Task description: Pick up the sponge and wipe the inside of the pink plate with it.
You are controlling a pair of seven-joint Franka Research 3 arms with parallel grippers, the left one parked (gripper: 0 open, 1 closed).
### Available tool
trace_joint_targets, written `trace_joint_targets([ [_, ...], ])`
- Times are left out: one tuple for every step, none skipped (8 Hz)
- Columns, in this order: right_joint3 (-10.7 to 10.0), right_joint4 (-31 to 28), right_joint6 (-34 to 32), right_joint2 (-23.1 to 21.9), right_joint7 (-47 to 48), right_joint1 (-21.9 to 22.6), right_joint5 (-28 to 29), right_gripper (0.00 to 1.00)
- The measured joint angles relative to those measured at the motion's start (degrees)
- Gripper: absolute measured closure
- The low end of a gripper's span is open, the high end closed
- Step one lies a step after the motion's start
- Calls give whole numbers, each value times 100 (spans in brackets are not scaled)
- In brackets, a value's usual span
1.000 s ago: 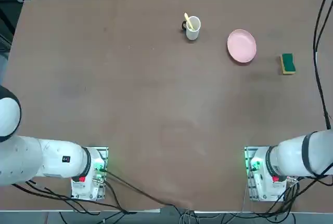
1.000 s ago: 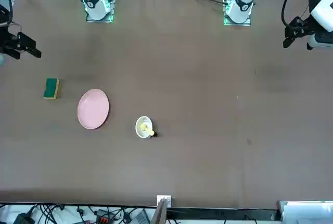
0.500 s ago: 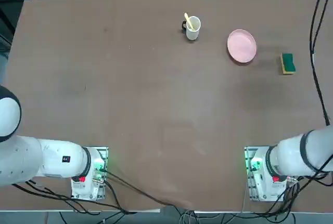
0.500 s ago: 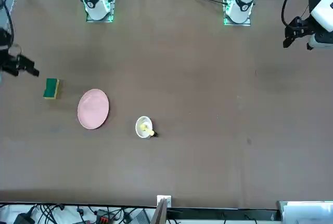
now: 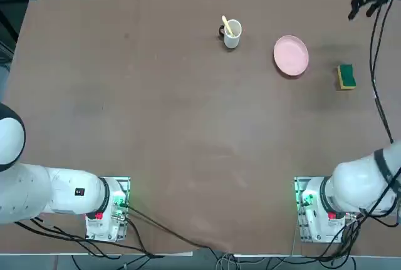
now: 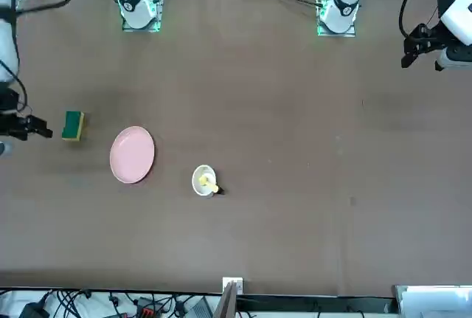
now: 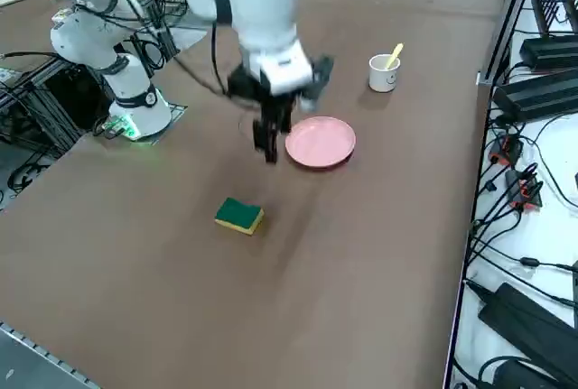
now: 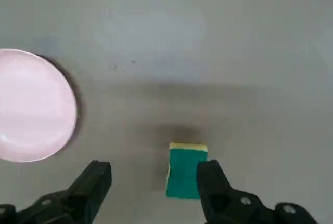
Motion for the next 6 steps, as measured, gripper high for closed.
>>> trace_joint_targets([
  [-2,-447,468,30,0,-88,0,0],
  [-4,-904,955,36,0,-200,-1,0],
  [-7,-1350,1443,44,-18,-306,-2,0],
  [-7,-1727,1782,66,-31,-372,-4,0],
  [-7,-1944,1912,120,-35,-406,-6,0],
  [-8,-2027,1946,202,-38,-439,-8,0],
])
